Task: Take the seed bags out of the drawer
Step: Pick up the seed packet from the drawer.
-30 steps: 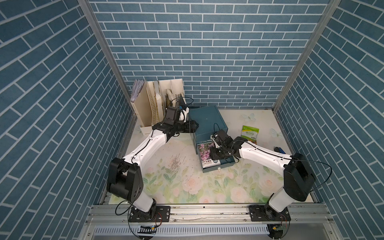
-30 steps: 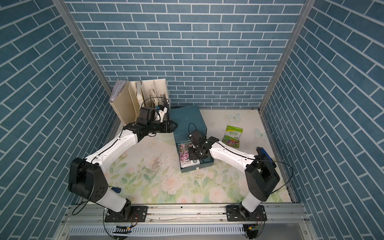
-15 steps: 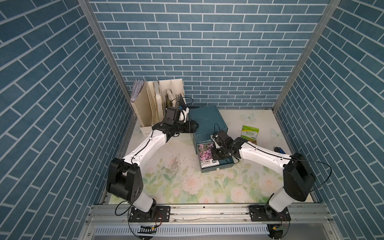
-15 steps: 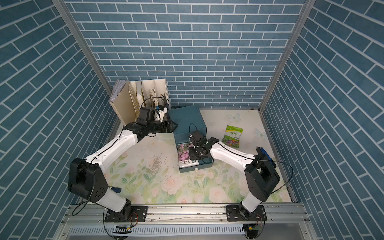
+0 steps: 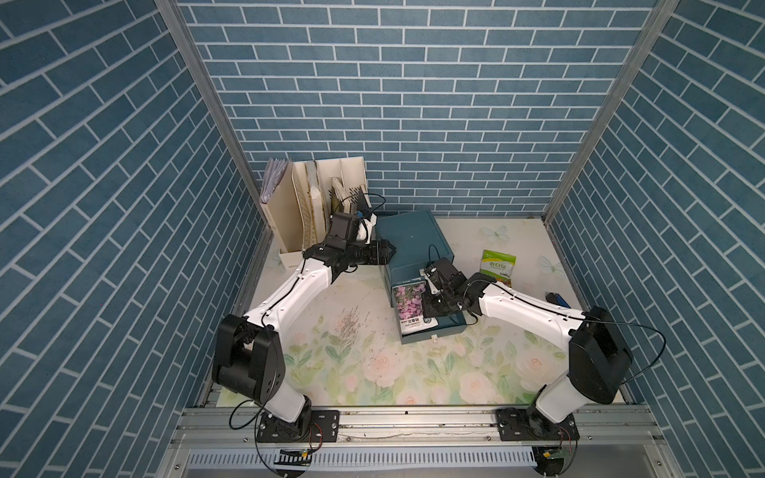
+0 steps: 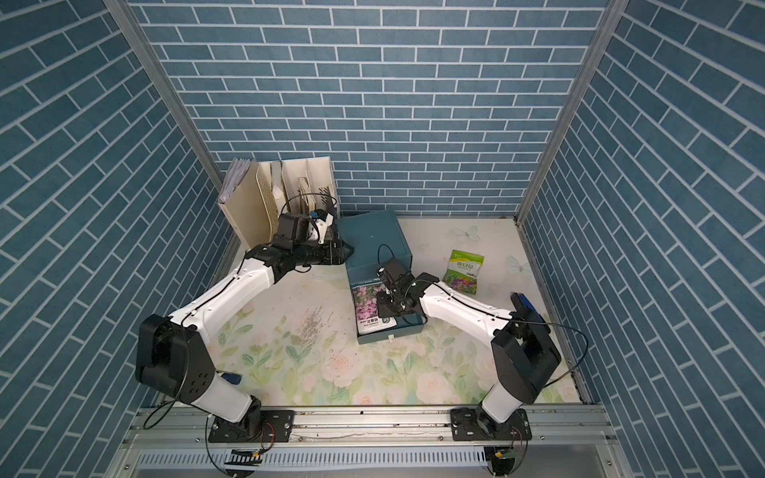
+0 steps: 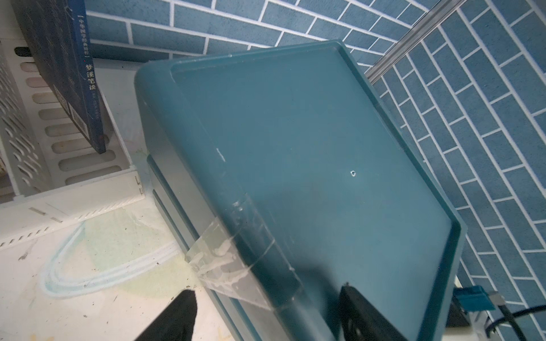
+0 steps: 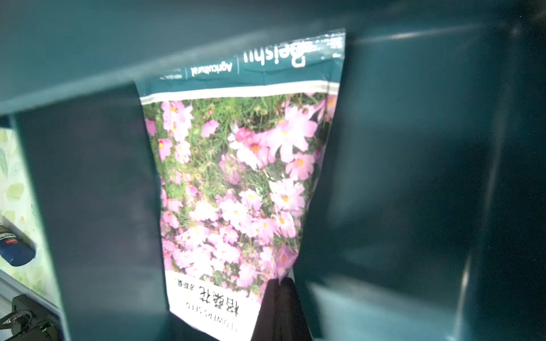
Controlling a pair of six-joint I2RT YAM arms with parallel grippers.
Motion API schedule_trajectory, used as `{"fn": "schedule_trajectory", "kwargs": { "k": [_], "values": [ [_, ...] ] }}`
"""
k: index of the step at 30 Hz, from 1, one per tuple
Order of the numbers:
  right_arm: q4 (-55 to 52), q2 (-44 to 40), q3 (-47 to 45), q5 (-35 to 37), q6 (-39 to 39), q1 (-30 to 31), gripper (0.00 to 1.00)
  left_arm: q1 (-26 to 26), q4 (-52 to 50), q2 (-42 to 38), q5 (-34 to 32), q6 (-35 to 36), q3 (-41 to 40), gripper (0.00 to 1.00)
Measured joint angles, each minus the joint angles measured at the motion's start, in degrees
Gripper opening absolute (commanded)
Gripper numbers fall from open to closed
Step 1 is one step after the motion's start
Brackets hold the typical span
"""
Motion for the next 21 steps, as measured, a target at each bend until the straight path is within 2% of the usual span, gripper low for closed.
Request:
{"fn": "schedule_trajectory", "kwargs": {
  "k": [21],
  "values": [
    [-5.46, -10.64, 1.60, -1.11, 1.68, -0.04, 0.00, 0.00, 0.02, 0.00, -0.02, 0.02, 0.00, 0.80]
  ]
}}
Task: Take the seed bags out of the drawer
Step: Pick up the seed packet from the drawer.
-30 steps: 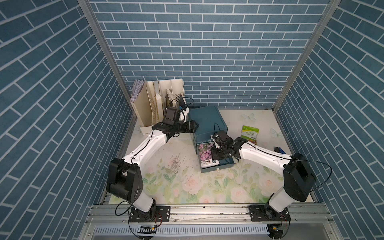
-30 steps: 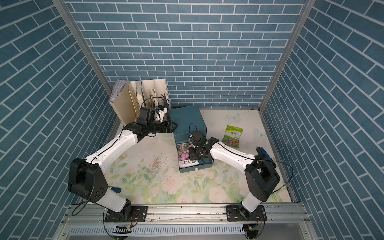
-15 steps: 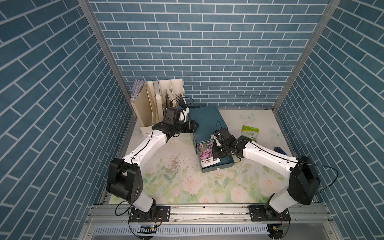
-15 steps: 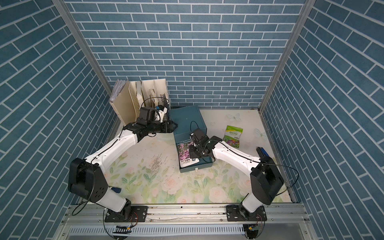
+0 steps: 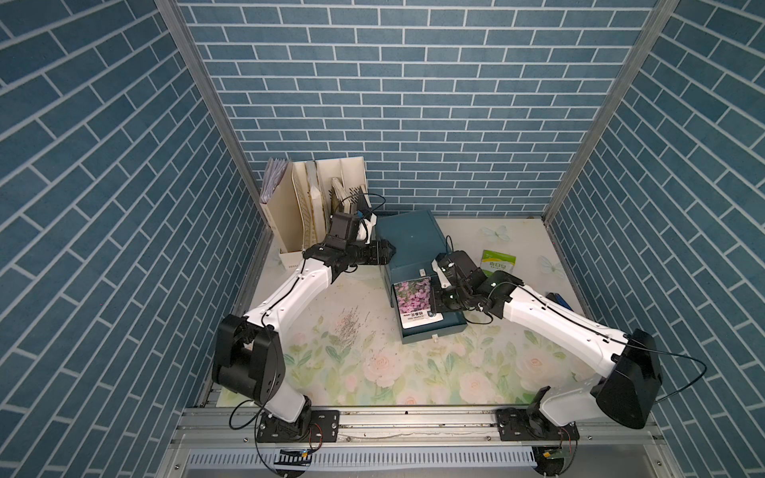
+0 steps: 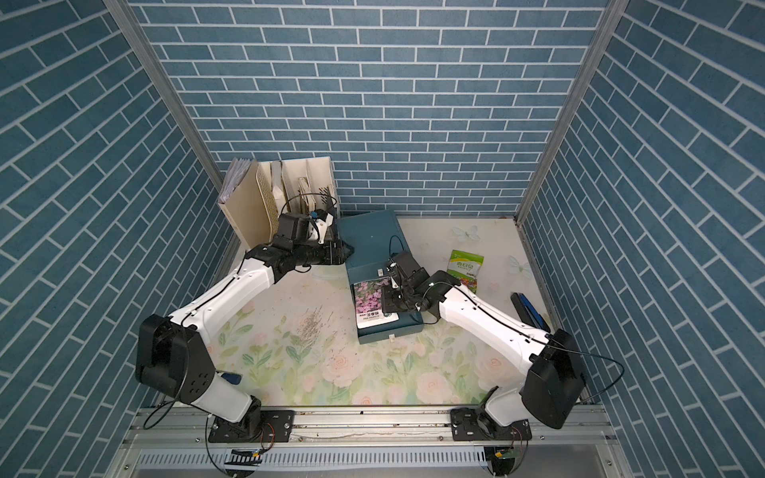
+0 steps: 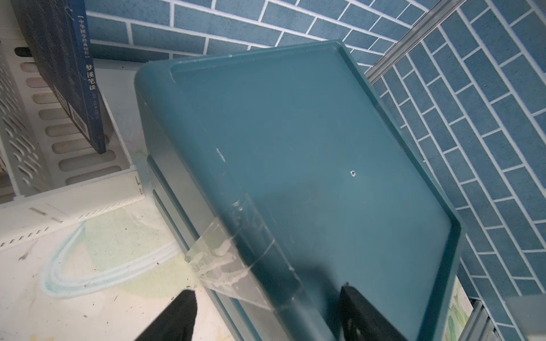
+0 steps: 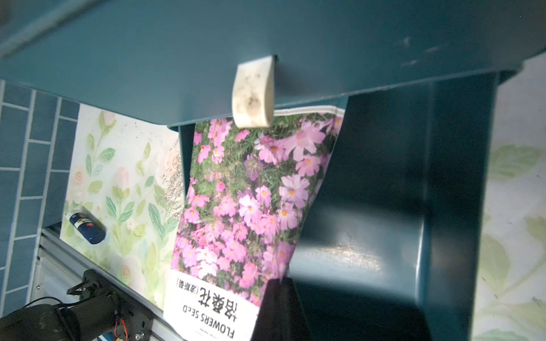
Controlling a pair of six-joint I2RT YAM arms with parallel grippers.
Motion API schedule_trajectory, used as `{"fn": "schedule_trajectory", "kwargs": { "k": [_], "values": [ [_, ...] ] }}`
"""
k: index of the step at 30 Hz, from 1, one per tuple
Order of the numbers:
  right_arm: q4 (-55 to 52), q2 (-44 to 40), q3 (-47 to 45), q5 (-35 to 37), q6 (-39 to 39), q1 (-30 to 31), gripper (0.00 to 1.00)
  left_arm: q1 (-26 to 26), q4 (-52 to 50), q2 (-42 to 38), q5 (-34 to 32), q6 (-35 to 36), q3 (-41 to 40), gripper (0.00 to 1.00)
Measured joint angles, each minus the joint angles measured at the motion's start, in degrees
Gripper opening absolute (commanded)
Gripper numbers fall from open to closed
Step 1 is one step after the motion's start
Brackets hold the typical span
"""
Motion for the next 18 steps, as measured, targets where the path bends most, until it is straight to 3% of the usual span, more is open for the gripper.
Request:
{"fn": "schedule_trajectory", "kwargs": {
  "k": [18],
  "values": [
    [-12.61, -17.94, -3.80, 0.70, 5.14, -0.42, 0.00, 0.00, 0.00, 0.00, 0.02, 0.02, 0.00, 0.80]
  ]
}}
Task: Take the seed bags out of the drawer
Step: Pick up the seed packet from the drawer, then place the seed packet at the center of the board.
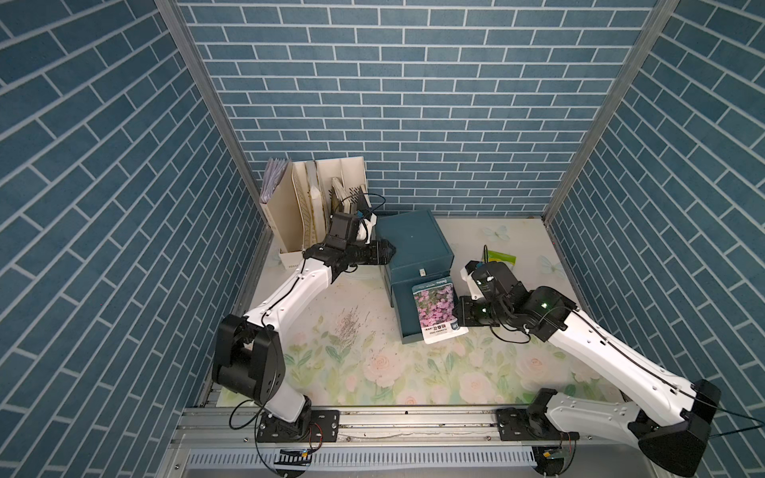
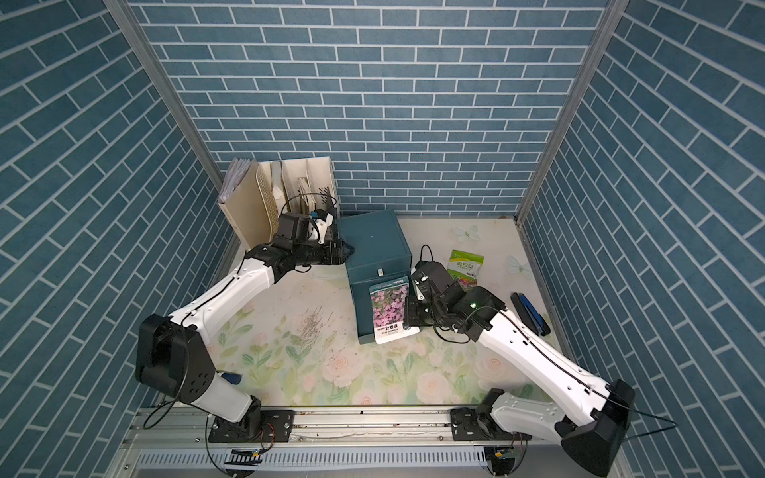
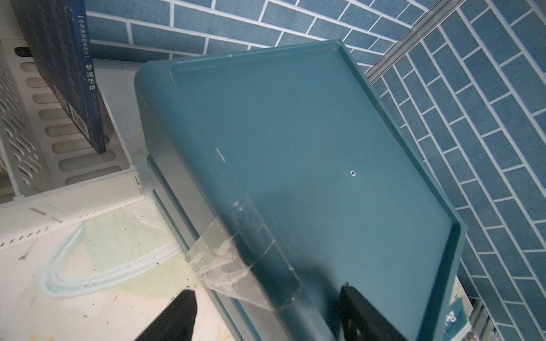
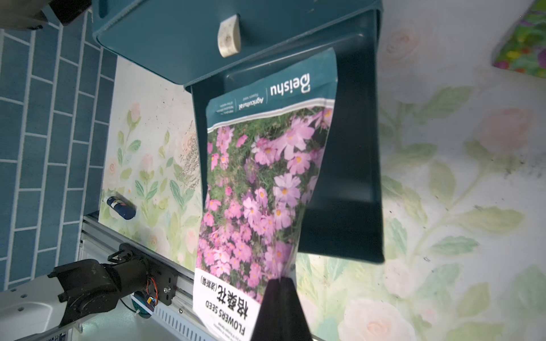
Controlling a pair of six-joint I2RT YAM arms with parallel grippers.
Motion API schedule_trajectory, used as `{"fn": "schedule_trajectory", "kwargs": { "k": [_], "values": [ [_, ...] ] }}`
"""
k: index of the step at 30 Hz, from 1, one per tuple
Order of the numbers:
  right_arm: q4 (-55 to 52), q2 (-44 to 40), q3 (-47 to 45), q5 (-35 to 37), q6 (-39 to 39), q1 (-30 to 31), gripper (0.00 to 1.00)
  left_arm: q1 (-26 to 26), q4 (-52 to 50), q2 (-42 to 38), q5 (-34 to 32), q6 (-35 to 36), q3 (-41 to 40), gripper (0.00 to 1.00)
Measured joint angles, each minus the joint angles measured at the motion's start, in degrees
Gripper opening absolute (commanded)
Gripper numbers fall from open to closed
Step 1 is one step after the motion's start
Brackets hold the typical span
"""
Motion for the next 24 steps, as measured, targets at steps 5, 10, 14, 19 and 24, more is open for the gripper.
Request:
{"fn": "schedule_trajectory", "kwargs": {
  "k": [5, 10, 14, 19, 24],
  "values": [
    [-5.51, -4.42, 0.17, 2.43, 1.27, -2.49, 0.00, 0.00, 0.11, -0.13, 0.02, -0.02, -0.22, 0.80],
    [-10.36, -6.91, 1.20, 4.87, 1.57, -6.51, 0.00, 0.00, 0.13, -0.22, 0.04, -0.02, -0.31, 0.80],
    [-13.60, -7.89, 2.34, 7.26, 2.34, -10.40, 0.00, 0.00, 0.17, -0.22, 0.09, -0.02, -0.33, 0.80],
    [-16.68, -8.15, 3.02, 9.88, 2.38, -17.27, 0.00, 0.00, 0.26, -0.33, 0.15, -0.02, -0.55, 0.80],
    [-16.94, -8.00, 2.47, 10.34, 0.42, -25.75, 0.00, 0.00, 0.35, -0.48, 0.15, -0.02, -0.74, 0.80]
  ]
}}
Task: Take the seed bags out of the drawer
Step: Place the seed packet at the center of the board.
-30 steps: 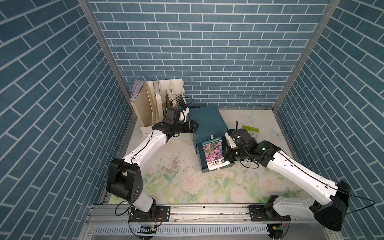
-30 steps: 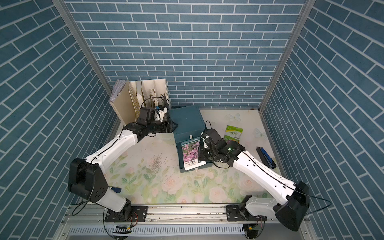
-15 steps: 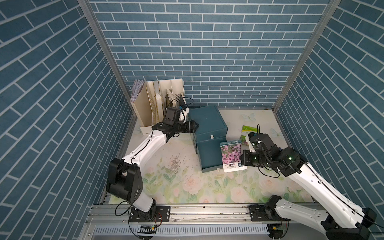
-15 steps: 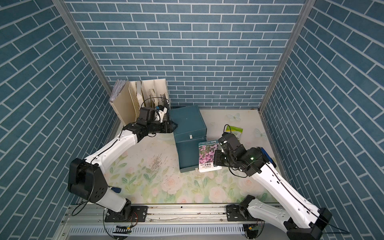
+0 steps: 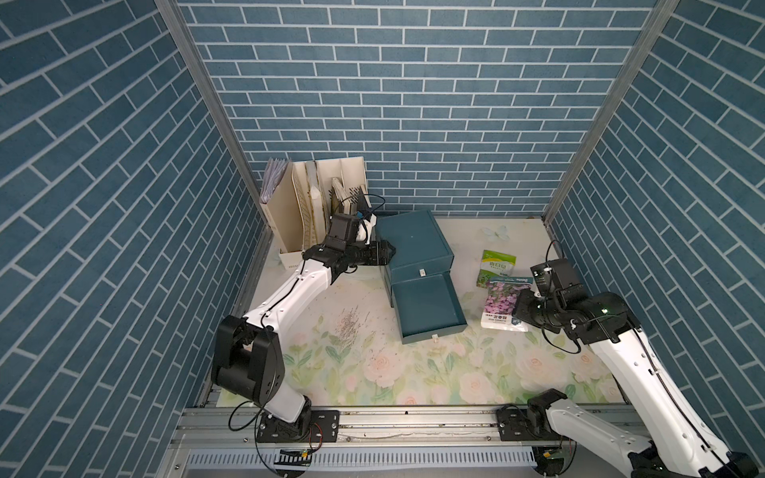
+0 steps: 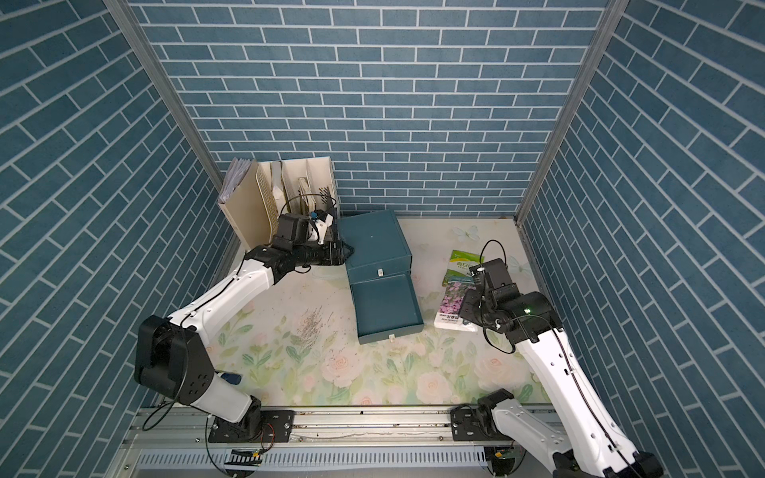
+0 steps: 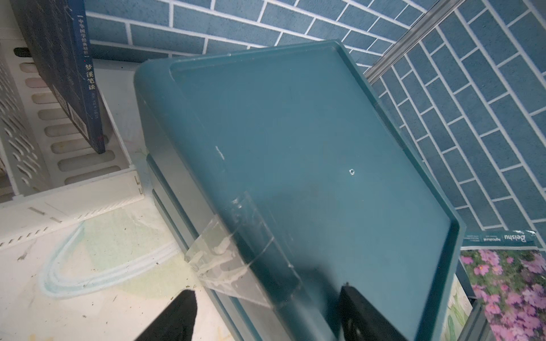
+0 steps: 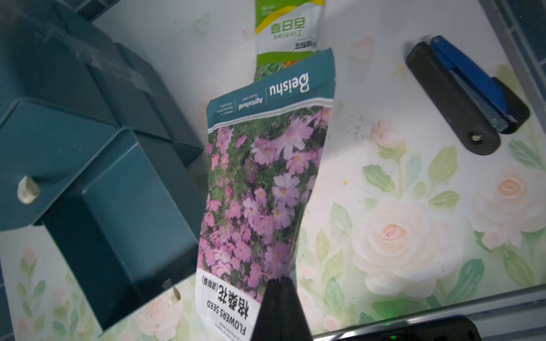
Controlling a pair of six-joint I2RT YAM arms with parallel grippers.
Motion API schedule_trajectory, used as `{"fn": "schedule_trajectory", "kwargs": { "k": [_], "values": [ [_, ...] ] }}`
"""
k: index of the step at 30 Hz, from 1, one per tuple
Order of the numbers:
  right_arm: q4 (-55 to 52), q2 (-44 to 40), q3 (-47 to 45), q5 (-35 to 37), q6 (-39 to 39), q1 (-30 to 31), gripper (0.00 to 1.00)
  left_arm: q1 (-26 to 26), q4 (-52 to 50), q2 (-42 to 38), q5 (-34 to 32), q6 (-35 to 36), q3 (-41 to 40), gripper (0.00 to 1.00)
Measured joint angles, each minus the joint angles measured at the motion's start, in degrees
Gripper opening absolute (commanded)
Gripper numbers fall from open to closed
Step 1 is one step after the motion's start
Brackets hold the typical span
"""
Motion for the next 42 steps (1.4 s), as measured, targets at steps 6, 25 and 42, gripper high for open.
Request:
{"fn": "schedule_trajectory", "kwargs": {
  "k": [6, 25, 42],
  "values": [
    [5.77, 2.64, -6.21, -2.47, -5.03, -11.30, 0.00, 0.00, 0.15, -0.04, 0.04, 0.00, -0.15, 0.80],
    [20.63, 11.85, -22.34, -9.68, -16.33, -27.87, 0.00, 0.00, 0.13, -0.04, 0.04, 0.09, -0.15, 0.80],
    [22.49, 17.51, -23.50, -8.39, -17.77, -29.59, 0.20, 0.00, 0.11, -0.04, 0.02, 0.17, -0.15, 0.80]
  ]
}}
